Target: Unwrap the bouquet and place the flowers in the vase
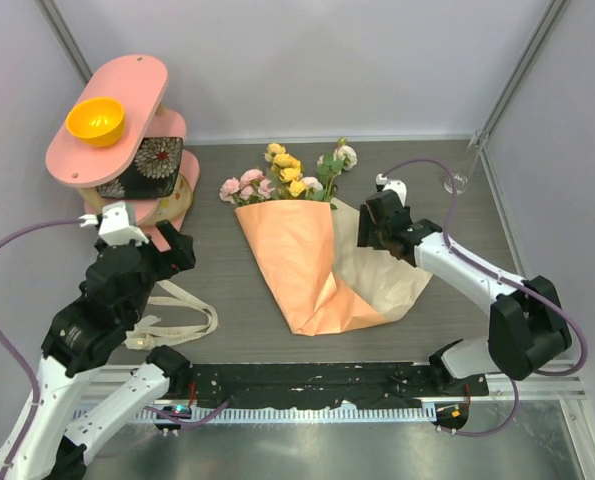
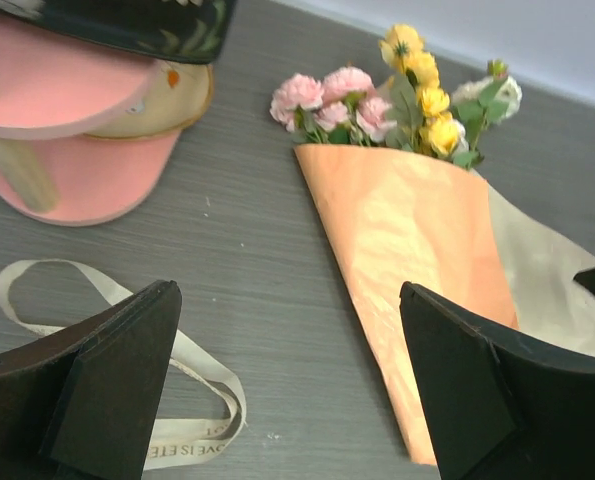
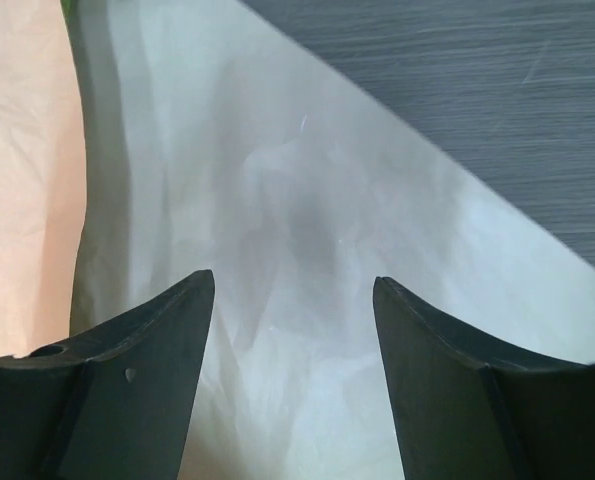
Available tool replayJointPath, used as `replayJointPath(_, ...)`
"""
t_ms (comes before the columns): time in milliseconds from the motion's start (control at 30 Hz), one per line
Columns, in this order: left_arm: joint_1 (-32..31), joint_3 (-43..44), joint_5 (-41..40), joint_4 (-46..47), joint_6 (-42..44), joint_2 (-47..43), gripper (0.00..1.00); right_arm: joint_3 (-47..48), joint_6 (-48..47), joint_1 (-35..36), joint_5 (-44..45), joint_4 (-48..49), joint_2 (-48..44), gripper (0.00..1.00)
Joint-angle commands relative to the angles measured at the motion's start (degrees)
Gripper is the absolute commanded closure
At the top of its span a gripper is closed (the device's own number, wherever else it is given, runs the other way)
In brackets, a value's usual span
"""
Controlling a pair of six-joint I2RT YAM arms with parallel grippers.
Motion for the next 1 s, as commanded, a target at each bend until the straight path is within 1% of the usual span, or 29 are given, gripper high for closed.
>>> replayJointPath(0, 0.13, -0.44, 5.97, 4.35, -1.36, 2.20, 0.05, 0.81, -1.59, 1.17, 6.53, -0.20, -7.65, 0.29)
replayJointPath(33, 0.13, -0.80, 6.32, 5.32, -1.54, 2.29, 0.05, 0.02, -1.41, 1.43, 1.63, 3.20, -8.28, 0.29)
replayJointPath(67, 0.21, -1.41, 6.93, 6.11, -1.71, 2.29, 0.05, -1.03, -0.02, 1.44, -9.30, 5.58, -8.72, 0.29)
replayJointPath(100, 0.13, -1.50, 7.98, 7.43, -1.80, 2.55, 0.05, -3.04, 0.87, 1.44, -16.19, 8.22, -8.55, 0.29)
replayJointPath(133, 0.13, -1.50, 8.52, 7.87, -1.89, 2.82, 0.05, -3.85, 1.83, 1.44, -22.96, 13.55, -6.54, 0.29)
replayJointPath(167, 0.13, -1.33, 8.78, 8.05, -1.89, 3.08, 0.05, -5.16, 5.15, 1.44, -32.52, 16.13, -5.13, 0.30)
replayJointPath(200, 0.13, -1.07, 9.57, 8.14, -1.89, 3.87, 0.05, -5.61, 6.66, 1.44, -34.79, 18.07, -3.73, 0.30)
replayJointPath(233, 0.13, -0.72, 10.01, 7.88, -1.98, 4.31, 0.05, -6.40, 8.50, 1.44, -36.46, 23.48, -1.62, 0.30)
replayJointPath(267, 0.13, 0.07, 10.36, 7.53, -2.06, 4.57, 0.05, -7.36, 9.57, 1.35, -38.13, 25.97, -1.08, 0.30)
replayJointPath(333, 0.13, 0.60, 11.85, 6.48, -2.24, 4.93, 0.06, -8.86, 10.63, 1.35, -38.59, 29.15, 0.84, 0.29)
replayJointPath(467, 0.13, -0.53, 12.39, 6.03, -3.03, 3.35, 0.06, -7.29, 10.02, 1.61, -39.90, 28.46, 5.85, 0.30)
replayJointPath(600, 0.21, -1.59, 11.69, 6.30, -3.56, 1.77, 0.05, -7.11, 10.90, 3.89, -41.84, 31.00, 5.52, 0.32)
replayJointPath(700, 0.13, -1.33, 11.42, 6.30, -3.30, 2.20, 0.05, -5.09, 9.58, 8.80, -40.79, 31.01, 3.24, 0.33)
replayJointPath(733, 0.21, -0.98, 11.25, 6.30, -3.12, 2.47, 0.06, -4.30, 8.97, 12.47, -39.39, 30.23, 2.80, 0.33)
replayJointPath(800, 0.13, -0.63, 10.37, 6.65, -2.77, 2.82, 0.06, -1.84, 7.56, 16.18, -38.16, 29.60, 2.27, 0.32)
replayJointPath(867, 0.21, -0.10, 9.84, 6.91, -2.51, 2.82, 0.06, 0.87, 7.29, 21.79, -37.01, 29.43, 2.88, 0.32)
replayJointPath(933, 0.21, 0.51, 8.79, 7.09, -2.16, 2.73, 0.06, 2.90, 7.38, 25.06, -36.74, 28.64, 5.15, 0.32)
replayJointPath(967, 0.13, 0.69, 8.53, 7.00, -1.98, 2.64, 0.06, 4.65, 7.47, 27.95, -36.92, 28.46, 6.03, 0.32)
